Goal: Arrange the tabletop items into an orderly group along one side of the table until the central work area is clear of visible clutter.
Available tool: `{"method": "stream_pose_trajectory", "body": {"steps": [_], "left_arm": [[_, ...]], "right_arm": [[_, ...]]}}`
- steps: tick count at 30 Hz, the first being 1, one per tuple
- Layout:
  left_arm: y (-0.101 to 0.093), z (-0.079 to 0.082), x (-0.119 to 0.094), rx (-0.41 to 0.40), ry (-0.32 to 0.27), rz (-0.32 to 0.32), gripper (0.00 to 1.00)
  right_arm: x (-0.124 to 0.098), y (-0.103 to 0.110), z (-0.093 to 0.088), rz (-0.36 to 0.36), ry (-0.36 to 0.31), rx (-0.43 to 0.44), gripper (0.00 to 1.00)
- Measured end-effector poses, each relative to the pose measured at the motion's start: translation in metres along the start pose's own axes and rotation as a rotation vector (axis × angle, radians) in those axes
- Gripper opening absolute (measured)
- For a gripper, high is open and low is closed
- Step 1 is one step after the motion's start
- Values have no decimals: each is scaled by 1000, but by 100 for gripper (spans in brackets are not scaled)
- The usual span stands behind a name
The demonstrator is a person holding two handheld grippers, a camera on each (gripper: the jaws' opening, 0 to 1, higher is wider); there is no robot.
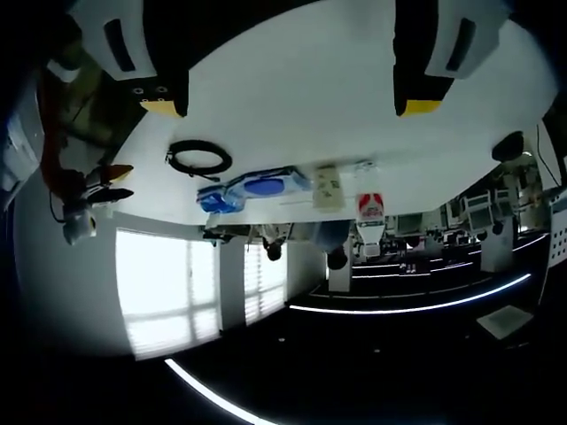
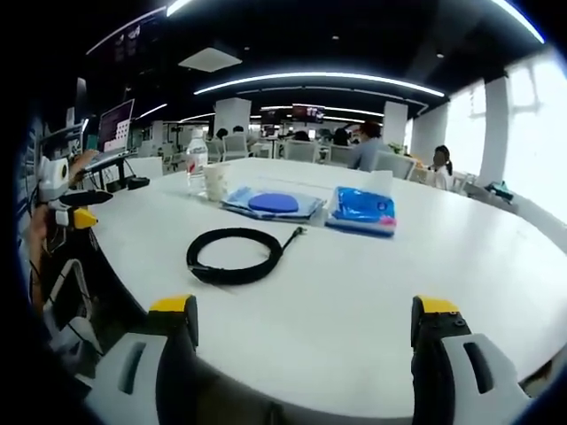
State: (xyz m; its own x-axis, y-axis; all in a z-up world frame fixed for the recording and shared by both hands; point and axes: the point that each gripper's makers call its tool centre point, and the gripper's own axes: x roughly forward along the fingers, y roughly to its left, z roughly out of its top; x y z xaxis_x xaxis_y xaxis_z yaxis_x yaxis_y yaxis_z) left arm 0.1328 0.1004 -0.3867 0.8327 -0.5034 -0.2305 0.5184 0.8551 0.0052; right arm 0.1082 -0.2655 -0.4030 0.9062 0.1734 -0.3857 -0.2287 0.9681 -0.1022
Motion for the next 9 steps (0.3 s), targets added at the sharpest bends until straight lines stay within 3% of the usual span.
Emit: {"method": "stream_pose_trajectory", "body": {"steps": [9], "left_arm": [[3,0,-1,-9,-7,5,96]], "right_arm": [[0,1,1,-3,3,-2,98]]}}
